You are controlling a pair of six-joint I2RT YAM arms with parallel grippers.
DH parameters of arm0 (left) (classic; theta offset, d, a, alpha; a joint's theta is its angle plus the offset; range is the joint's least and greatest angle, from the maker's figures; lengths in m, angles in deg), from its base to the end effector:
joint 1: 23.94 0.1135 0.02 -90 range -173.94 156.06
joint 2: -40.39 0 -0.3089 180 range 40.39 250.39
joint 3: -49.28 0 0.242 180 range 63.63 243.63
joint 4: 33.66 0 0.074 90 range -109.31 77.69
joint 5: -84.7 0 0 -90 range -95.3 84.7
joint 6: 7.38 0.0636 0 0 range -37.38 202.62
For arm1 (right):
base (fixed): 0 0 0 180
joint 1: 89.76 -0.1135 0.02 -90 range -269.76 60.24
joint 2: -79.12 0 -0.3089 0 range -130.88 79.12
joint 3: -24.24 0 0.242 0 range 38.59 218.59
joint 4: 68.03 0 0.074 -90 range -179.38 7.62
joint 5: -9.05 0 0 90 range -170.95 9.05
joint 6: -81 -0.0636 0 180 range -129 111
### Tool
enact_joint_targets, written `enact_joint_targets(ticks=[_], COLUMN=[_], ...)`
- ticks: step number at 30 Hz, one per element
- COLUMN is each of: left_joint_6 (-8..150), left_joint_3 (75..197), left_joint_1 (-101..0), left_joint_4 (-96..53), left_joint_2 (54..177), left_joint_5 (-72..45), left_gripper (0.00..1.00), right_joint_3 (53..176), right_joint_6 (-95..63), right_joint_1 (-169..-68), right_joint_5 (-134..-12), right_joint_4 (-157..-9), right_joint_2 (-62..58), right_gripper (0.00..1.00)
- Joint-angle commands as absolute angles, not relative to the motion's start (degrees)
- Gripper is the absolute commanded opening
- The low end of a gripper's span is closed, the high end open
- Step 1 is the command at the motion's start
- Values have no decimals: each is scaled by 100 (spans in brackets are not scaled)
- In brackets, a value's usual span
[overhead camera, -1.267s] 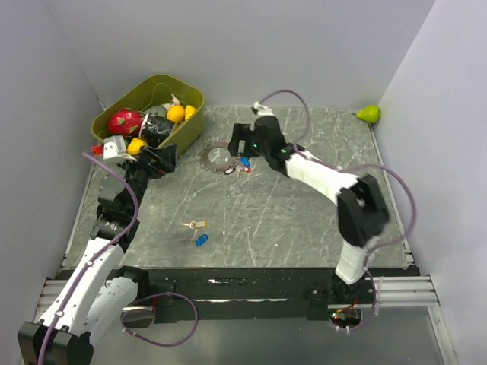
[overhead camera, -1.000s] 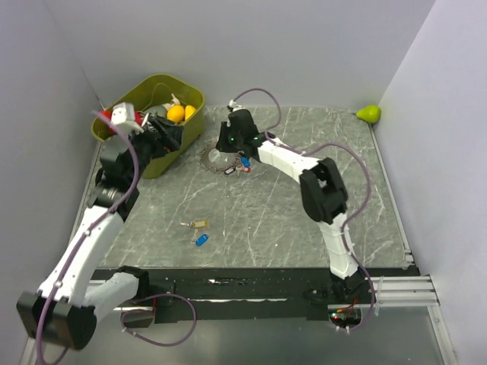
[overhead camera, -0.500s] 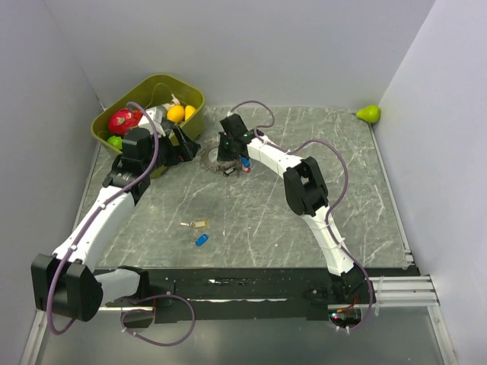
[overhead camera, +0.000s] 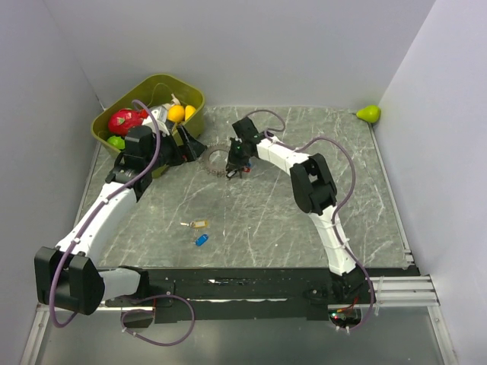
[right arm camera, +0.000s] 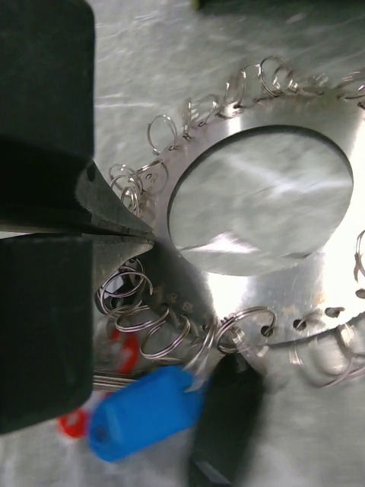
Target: Put the keys on the keyring
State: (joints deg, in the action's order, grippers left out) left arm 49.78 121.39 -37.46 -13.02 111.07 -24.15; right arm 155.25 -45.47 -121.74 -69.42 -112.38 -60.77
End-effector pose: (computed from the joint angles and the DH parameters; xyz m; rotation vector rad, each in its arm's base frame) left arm 0.2737 -0.0869 0.3669 -0.1014 1.9793 -0.8508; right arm 0.4827 0.3163 0.1660 0.0148 2.6324 0.7115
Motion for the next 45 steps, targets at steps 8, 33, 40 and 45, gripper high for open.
enact_joint_targets(ticks=[8, 33, 40, 45], left_joint_6=[4957, 4622, 4773, 4825], left_joint_3=[12112, 12427, 12296, 12524], left_joint_1=[-3739, -4064, -4073, -4073], left_joint_4=[-1465, -1072, -657, -95], left_joint_2=[10965, 11914, 11678, 11309], left_joint_5=[-2007, -2315, -1831, -1637], left_gripper=[96, 96, 96, 96], right_joint_3=[13038, 9537, 9195, 8957], right_joint_6=[-4372, -3836, -3546, -3580], right_joint_1=[-12175, -12078, -12017, -11982], right_joint_5=[-6767, -8401, -8674, -8605], right_joint_4=[-11235, -10822, -10857, -10779], right_joint_2=[-4613, 554, 1530, 2075], right_gripper=[0, 0, 0, 1])
